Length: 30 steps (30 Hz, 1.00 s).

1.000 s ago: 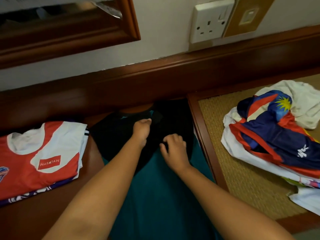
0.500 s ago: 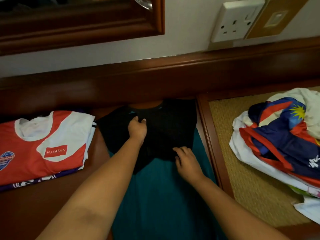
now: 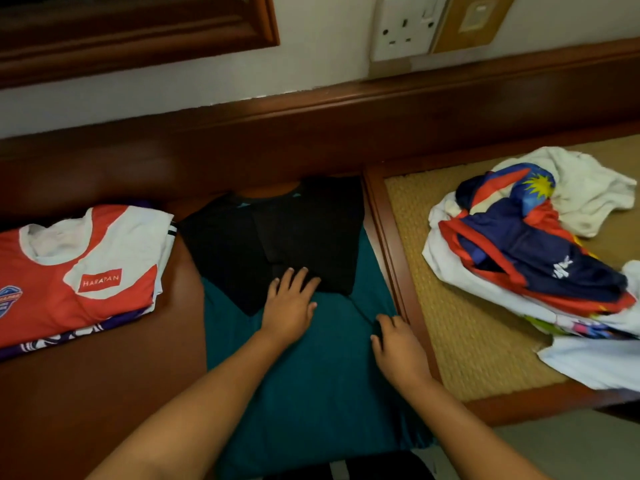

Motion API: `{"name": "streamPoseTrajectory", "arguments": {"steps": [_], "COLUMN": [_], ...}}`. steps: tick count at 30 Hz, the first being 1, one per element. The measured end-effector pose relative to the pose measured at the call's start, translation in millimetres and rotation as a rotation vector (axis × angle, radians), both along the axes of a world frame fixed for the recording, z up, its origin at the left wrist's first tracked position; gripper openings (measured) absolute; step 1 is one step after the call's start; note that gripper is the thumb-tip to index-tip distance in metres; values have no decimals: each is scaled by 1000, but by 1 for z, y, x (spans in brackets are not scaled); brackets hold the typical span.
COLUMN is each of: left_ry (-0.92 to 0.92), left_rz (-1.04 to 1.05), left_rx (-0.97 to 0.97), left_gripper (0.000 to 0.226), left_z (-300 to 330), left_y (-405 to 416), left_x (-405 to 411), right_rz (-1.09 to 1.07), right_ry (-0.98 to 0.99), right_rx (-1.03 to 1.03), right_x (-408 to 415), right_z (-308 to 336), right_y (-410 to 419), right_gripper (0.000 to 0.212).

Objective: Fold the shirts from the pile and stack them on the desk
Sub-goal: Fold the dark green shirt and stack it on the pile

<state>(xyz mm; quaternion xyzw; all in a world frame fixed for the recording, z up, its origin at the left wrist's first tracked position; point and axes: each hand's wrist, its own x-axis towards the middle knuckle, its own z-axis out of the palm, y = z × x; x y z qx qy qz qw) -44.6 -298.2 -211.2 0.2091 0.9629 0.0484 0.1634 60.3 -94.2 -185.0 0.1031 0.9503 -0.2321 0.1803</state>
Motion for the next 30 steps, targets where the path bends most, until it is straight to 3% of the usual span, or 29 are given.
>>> {"name": "streamPoseTrajectory", "arguments": {"steps": [5, 10, 13, 17, 19, 21, 23, 25, 30], "left_ry": [-8, -70, -178, -277, -317, -320, -224, -211, -728], "left_rz": [83, -151, -133, -126, -134, -115, -32, 192, 691], "left_rx": [-171, -73, -108, -184, -219, -194, -91, 122, 635], "left_gripper": [60, 58, 60, 69, 70, 68, 57, 39, 18], "left_z": [19, 23, 21, 21, 24, 31, 37, 40, 35], "left_y": [31, 65, 74, 74, 73, 72, 73, 74, 61], "left_x": [23, 81, 99, 101, 100, 101, 110, 132, 230], "right_rz": [31, 28, 38, 5, -52, -107, -164, -249, -511], "right_ry": [-43, -90, -135, -122, 9, 147, 190, 113, -2], "right_rx": [138, 226, 262, 200, 71, -31, -97, -217, -612], "right_x": [33, 71, 93, 121, 136, 150, 160, 166, 181], "right_z": [10, 17, 19, 20, 22, 21, 22, 26, 28], "right_y": [17, 26, 30, 33, 31, 26, 22, 16, -7], "right_gripper": [26, 30, 25, 22, 9, 13, 14, 27, 42]}}
